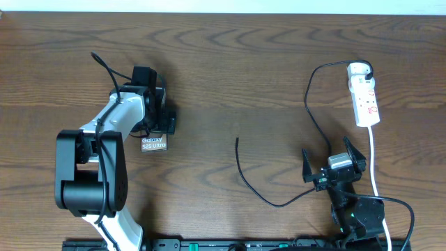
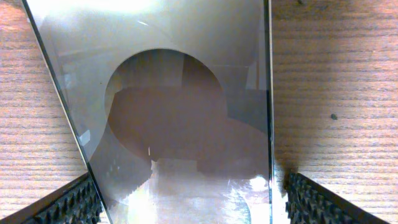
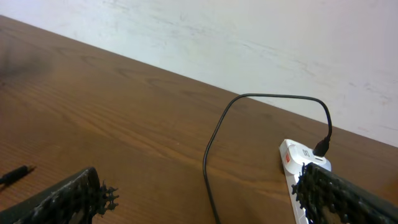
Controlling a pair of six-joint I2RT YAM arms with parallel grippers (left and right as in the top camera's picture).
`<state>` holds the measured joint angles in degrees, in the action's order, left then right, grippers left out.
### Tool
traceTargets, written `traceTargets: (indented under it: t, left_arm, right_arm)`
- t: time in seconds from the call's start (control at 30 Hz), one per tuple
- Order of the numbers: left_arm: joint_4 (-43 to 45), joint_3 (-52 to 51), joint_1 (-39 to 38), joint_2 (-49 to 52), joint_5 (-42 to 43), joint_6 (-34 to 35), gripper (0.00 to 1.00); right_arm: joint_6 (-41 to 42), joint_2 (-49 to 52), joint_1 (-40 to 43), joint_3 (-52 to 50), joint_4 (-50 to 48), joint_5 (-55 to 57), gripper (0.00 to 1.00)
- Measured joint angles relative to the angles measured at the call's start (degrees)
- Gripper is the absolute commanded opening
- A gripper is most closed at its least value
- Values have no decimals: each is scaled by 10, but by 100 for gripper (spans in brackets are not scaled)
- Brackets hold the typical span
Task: Plug charger to phone and switch on socket
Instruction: 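Close the left gripper on the phone's long edges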
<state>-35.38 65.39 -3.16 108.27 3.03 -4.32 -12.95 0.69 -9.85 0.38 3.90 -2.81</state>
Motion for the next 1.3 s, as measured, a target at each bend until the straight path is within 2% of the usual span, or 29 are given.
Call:
traceTargets:
  t: [0.5, 0.6, 1.17, 1.27, 1.3]
  left_arm:
    - [0, 0, 0, 0, 0, 0, 87]
    - [0, 0, 0, 0, 0, 0, 82]
    - [-1, 0, 0, 0, 0, -2, 79]
    - [-1, 0, 0, 0, 0, -2, 75]
    - [-1, 0, 0, 0, 0, -2, 71]
  right_arm:
    - [0, 0, 0, 0, 0, 0, 99]
    - [0, 0, 0, 0, 0, 0, 99]
    - [0, 0, 0, 0, 0, 0, 99]
    - [0, 0, 0, 0, 0, 0, 99]
    - [0, 0, 0, 0, 0, 0, 99]
